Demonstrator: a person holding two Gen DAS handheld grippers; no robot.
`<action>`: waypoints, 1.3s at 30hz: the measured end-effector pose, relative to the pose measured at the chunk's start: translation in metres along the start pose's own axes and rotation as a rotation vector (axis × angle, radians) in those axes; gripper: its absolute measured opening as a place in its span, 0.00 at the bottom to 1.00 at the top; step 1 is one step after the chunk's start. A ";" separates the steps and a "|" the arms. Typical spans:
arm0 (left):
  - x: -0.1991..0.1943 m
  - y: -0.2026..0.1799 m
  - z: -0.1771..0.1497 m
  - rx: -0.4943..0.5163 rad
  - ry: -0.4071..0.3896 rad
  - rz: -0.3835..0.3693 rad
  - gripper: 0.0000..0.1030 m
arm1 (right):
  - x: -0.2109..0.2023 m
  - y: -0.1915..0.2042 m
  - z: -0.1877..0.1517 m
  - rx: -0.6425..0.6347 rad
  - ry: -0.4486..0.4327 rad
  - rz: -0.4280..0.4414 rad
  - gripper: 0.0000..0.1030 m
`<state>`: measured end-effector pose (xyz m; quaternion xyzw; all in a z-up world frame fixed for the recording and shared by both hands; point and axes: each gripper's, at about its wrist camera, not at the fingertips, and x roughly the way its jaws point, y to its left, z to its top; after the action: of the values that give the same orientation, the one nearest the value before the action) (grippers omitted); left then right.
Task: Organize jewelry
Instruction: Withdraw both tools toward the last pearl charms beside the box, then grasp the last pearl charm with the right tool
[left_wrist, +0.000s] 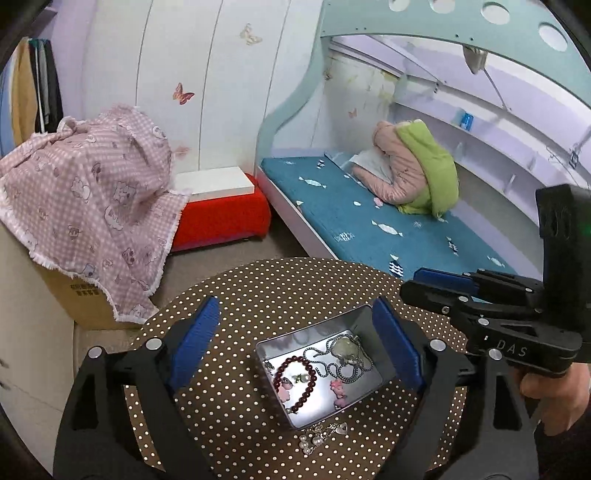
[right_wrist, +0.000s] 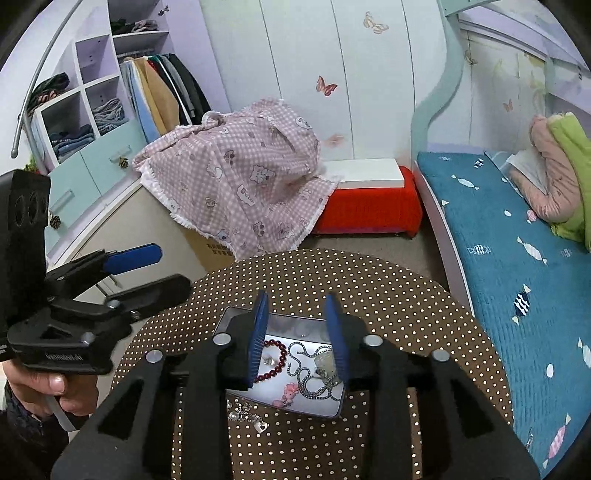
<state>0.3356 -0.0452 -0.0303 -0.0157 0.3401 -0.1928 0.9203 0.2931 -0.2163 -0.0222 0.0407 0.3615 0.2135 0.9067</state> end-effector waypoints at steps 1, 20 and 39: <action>-0.004 0.003 0.000 -0.005 -0.014 0.021 0.90 | -0.001 -0.001 0.001 0.008 -0.006 -0.007 0.56; -0.075 0.034 -0.035 -0.092 -0.148 0.218 0.95 | -0.031 0.015 -0.030 0.007 -0.056 -0.044 0.93; -0.060 0.063 -0.116 -0.205 -0.007 0.273 0.95 | 0.049 0.053 -0.120 -0.089 0.203 -0.002 0.64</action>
<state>0.2421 0.0470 -0.0923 -0.0638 0.3538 -0.0301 0.9327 0.2253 -0.1578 -0.1301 -0.0218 0.4416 0.2312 0.8666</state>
